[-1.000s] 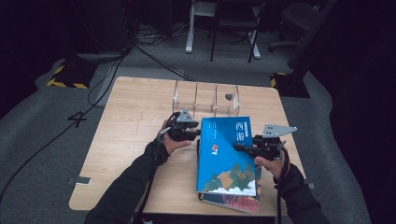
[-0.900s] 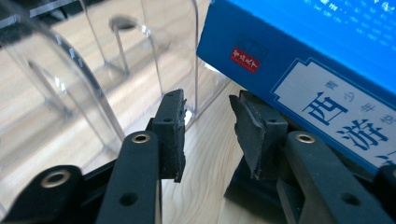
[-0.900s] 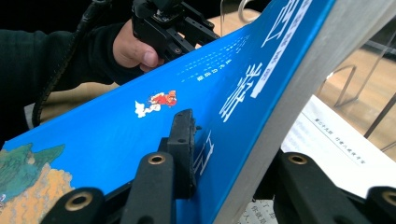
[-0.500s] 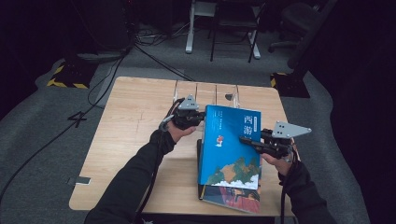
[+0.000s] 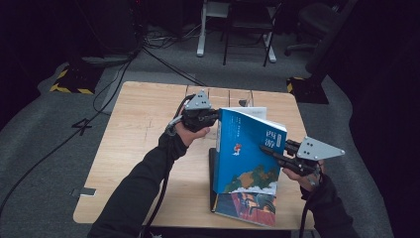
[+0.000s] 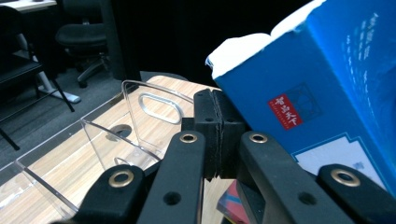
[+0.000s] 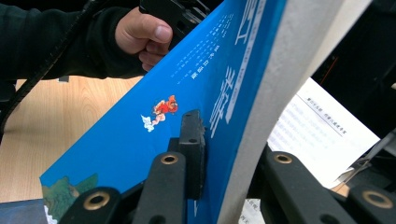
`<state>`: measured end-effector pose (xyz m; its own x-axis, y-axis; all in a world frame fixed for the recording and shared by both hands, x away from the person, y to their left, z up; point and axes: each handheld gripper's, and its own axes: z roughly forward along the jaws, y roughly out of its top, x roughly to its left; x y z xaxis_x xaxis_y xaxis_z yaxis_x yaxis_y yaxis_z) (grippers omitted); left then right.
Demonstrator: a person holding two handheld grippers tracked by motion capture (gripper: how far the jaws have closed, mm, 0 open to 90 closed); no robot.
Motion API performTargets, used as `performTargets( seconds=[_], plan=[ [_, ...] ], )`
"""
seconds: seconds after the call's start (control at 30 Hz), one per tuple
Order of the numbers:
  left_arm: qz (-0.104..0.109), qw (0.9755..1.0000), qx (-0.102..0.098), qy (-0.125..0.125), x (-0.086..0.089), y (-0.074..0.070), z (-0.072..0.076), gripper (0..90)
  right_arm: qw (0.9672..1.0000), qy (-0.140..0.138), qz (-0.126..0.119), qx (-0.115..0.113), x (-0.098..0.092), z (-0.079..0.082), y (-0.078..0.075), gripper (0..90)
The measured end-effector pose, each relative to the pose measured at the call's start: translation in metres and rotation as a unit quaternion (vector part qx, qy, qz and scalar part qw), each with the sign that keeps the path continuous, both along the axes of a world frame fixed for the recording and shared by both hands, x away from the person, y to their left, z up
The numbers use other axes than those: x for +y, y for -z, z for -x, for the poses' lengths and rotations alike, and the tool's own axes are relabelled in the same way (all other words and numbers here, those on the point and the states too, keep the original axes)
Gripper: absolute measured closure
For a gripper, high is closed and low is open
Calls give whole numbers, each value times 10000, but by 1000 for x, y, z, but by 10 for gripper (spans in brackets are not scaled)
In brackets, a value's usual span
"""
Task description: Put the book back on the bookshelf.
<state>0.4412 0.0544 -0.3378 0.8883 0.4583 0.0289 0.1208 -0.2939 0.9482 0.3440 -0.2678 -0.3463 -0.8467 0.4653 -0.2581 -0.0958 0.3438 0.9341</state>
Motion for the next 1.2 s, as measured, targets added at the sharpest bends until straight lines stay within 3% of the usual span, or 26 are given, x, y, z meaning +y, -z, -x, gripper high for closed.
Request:
performTargets(
  seconds=[0.1,0.4,0.63,0.87,0.97,1.2],
  plan=[
    [119,9999,-63,57,0,-4,9,894,9999,-1,-52,-120,-1,9,1,778],
    [-47,9991,-415,-7,4,-14,33,811,9992,-58,-61,-379,-3,31,-1,789],
    [-75,9989,-459,-90,10,-12,48,701,9987,-63,-28,-510,-4,43,-1,790],
    [-68,9991,-392,-116,21,-4,65,579,9985,-91,-76,-534,-7,49,0,791],
    [-240,9990,-355,-79,25,4,73,535,9985,-93,-99,-522,-8,50,1,791],
    [-379,9990,-223,11,29,17,86,499,9983,-98,-123,-553,-9,54,2,790]
  ],
)
